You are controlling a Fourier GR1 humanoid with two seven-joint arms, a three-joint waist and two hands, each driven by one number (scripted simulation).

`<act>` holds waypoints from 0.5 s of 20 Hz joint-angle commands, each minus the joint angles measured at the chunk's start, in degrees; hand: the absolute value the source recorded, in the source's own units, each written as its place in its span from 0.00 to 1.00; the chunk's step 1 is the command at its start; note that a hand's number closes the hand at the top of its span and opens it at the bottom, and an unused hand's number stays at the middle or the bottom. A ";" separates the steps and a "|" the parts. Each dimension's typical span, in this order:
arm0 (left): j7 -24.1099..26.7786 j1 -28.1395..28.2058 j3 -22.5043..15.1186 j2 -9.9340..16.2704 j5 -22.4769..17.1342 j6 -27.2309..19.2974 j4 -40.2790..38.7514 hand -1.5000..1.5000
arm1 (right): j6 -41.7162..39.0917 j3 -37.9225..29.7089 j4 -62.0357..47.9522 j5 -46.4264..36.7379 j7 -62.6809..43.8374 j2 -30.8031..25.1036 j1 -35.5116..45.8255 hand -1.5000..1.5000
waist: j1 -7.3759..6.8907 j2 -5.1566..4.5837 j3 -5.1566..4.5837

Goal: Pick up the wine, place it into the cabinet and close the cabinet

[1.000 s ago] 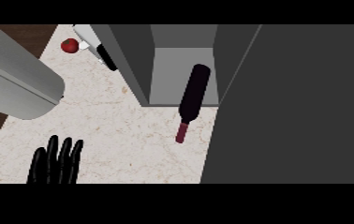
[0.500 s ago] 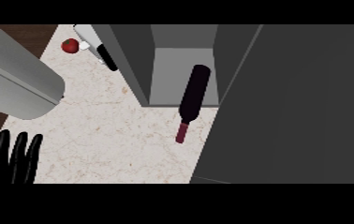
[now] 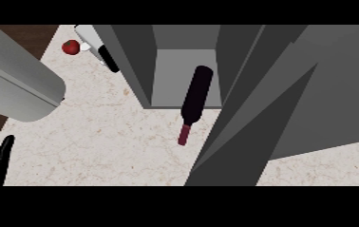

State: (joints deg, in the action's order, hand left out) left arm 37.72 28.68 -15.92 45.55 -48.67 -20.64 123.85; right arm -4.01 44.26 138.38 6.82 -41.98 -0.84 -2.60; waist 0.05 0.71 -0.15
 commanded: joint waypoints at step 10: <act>-4.49 -2.55 8.50 0.98 -7.07 8.29 -3.85 0.00 | 18.19 13.61 -4.84 -14.97 3.34 0.61 17.06 1.00 | -0.19 -0.45 -0.01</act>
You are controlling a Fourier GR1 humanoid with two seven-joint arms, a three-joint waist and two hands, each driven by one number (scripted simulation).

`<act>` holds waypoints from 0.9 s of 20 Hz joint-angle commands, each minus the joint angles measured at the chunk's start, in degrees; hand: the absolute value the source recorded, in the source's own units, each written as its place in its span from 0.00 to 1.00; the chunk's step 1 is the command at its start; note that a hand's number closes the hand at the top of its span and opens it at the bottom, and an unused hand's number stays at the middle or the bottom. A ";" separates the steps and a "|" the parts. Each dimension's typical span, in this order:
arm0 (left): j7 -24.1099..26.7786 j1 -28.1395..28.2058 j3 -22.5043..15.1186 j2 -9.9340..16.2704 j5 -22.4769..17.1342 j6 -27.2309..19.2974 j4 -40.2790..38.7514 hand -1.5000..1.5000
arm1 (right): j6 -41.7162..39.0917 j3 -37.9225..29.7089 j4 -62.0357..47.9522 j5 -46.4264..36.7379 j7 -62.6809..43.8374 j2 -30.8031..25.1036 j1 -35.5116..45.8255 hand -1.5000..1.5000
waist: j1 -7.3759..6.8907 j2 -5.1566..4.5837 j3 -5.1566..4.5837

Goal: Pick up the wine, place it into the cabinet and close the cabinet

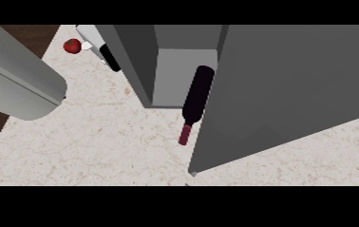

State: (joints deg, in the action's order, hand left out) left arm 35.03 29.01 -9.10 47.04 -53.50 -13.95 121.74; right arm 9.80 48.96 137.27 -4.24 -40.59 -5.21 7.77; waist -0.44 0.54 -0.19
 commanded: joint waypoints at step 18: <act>-6.91 -6.87 -0.35 -3.83 0.15 -1.03 0.72 0.00 | 22.35 -5.40 -26.74 14.72 1.53 5.03 45.14 1.00 | -2.10 -0.59 0.07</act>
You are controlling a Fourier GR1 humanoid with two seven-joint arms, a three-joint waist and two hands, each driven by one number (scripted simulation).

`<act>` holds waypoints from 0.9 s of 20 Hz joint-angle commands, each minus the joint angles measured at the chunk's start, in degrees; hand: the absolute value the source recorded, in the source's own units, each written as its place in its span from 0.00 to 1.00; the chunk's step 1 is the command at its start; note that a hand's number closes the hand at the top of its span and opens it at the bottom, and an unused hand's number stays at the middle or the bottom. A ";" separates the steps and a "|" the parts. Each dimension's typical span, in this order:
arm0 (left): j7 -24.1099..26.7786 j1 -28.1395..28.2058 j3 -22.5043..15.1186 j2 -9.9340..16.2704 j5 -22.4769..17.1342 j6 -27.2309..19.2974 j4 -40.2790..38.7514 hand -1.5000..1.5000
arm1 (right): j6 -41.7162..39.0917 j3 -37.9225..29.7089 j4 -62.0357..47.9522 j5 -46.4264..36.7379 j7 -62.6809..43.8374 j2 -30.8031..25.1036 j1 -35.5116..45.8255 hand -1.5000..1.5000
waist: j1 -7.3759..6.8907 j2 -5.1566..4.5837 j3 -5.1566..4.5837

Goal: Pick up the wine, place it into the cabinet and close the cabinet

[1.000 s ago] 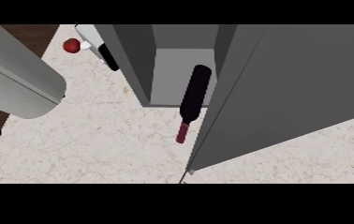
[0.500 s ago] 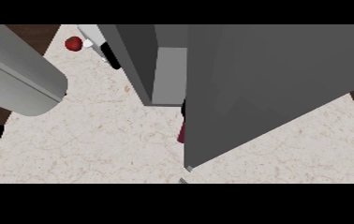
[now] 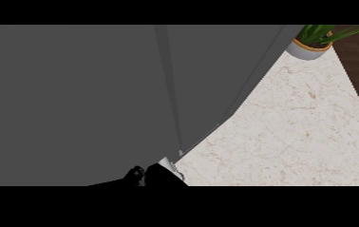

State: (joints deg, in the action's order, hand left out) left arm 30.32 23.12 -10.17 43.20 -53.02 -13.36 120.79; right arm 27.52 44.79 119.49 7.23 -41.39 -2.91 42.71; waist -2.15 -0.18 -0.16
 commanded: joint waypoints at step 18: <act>-5.39 -2.71 2.28 -4.21 3.58 -1.92 1.11 0.00 | -13.08 -23.45 -50.14 5.87 20.67 2.63 26.63 1.00 | 0.79 -0.12 0.15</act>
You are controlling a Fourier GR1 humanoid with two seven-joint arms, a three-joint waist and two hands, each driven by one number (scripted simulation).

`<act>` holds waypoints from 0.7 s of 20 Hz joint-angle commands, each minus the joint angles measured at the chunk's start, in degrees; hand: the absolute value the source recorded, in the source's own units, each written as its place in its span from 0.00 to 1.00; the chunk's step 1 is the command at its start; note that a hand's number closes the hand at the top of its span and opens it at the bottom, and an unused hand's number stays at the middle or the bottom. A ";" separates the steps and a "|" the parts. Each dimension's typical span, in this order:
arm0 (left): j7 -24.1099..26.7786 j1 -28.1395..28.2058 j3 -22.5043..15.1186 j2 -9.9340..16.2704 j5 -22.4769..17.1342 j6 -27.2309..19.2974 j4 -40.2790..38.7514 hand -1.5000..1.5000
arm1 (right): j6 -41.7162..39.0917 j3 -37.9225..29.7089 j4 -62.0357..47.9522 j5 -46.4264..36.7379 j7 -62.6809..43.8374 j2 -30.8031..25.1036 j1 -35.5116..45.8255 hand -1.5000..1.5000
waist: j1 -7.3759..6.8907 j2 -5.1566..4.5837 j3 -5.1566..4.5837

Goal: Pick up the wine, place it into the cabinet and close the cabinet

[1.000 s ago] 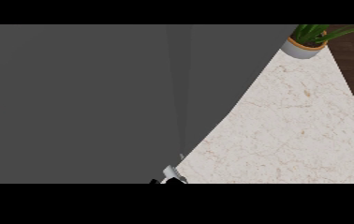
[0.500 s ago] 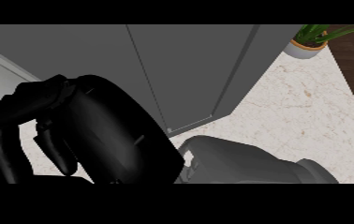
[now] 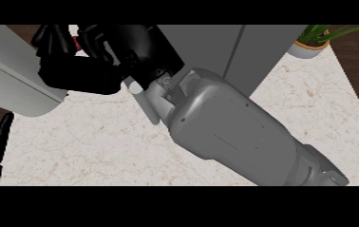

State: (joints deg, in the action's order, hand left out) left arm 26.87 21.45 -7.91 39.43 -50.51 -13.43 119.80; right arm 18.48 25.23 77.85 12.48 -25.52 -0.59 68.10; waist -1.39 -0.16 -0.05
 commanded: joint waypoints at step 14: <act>-3.26 -0.68 1.13 -2.19 2.33 0.32 1.58 0.00 | -10.25 -8.61 -21.43 -2.22 17.63 -4.89 -0.75 1.00 | -0.71 -0.59 0.02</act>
State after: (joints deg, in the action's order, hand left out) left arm 23.81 20.42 -6.54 37.72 -48.64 -12.80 120.30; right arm 8.03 20.55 65.82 12.20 -11.80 -0.97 68.62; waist -2.01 2.04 -0.31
